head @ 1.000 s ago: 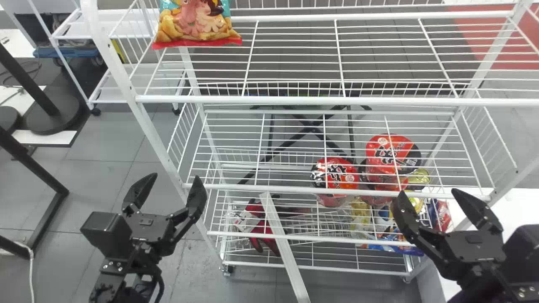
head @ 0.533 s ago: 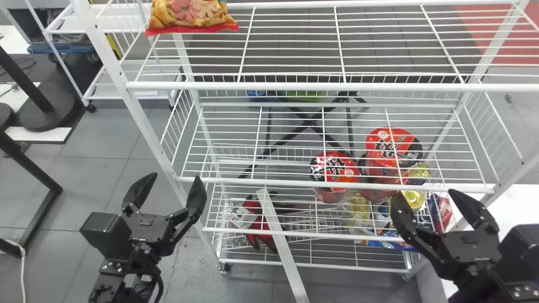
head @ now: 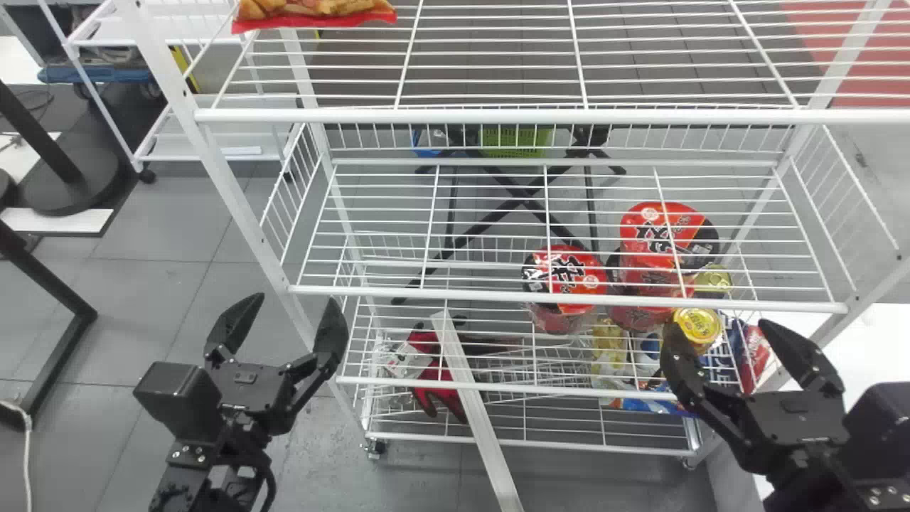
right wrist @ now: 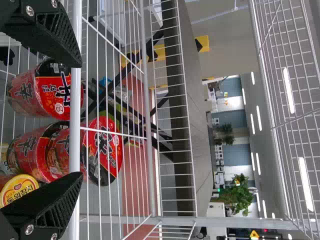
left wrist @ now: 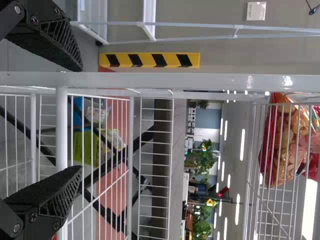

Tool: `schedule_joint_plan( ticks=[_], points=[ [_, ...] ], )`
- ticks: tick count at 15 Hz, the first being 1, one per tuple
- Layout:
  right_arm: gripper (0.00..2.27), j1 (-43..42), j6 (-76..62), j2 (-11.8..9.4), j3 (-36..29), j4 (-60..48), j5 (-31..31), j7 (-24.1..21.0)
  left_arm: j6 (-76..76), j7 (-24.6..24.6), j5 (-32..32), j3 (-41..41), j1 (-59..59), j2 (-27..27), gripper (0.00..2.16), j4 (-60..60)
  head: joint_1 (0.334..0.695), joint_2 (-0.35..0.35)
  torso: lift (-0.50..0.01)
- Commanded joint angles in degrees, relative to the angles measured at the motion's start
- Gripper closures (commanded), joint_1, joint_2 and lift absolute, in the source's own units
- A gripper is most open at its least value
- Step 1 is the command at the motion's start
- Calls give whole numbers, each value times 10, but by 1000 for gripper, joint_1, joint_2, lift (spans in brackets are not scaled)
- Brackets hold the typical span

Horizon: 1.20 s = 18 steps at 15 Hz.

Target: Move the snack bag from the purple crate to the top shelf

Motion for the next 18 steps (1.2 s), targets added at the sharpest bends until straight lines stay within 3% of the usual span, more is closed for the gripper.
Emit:
schedule_joint_plan(
  ticks=[1, 18],
  points=[
    [22, 0, -4, 0, 0, -2, 0, 0, -2, 0, 0, 0, 0, 0, 130, 0, 695, 67, -315],
    [22, -2, -5, 0, 0, 7, 0, -1, -7, -1, 0, 0, 0, 0, 134, 7, 695, 66, -383]
  ],
)
